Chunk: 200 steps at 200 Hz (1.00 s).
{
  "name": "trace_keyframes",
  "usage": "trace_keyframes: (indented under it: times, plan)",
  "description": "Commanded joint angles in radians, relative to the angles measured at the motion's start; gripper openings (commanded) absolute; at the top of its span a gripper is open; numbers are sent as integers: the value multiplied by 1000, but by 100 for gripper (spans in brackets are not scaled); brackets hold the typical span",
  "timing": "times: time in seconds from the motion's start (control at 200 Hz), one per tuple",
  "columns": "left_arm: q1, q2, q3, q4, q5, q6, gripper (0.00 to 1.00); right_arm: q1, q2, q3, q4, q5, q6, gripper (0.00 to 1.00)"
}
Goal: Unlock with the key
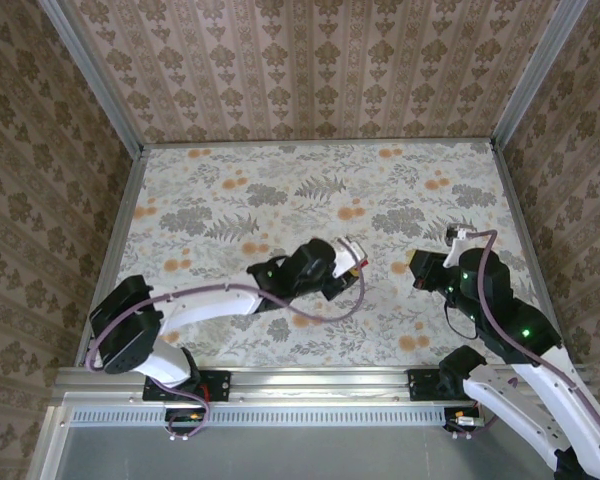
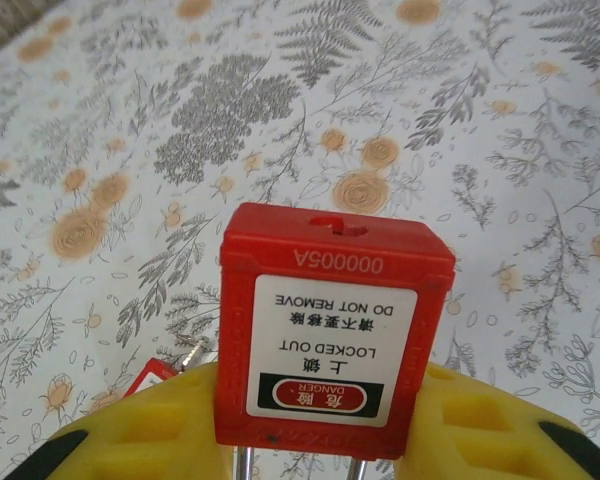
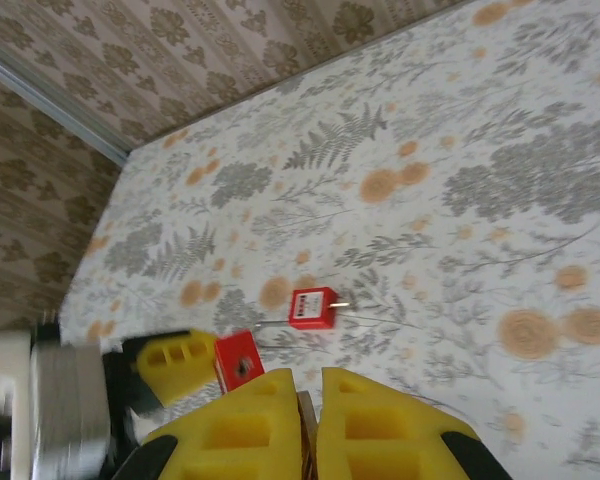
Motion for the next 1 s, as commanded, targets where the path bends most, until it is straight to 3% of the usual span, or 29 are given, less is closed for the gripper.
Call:
trace_keyframes:
  times: [0.0,0.135,0.335,0.995]
  plan:
    - [-73,-31,-96,326,-164,132,31,16,16,-41,125,-46,94,0]
    - [-127,-32,-143,436,-256,211,30,66,27,-51,164,-4,135,0]
    - [-128,-54,-172,483,-262,194,30,193,36,-94,204,101,142,0]
    - [-126,-17,-154,463,-247,120,28,221,31,-160,282,75,146,0]
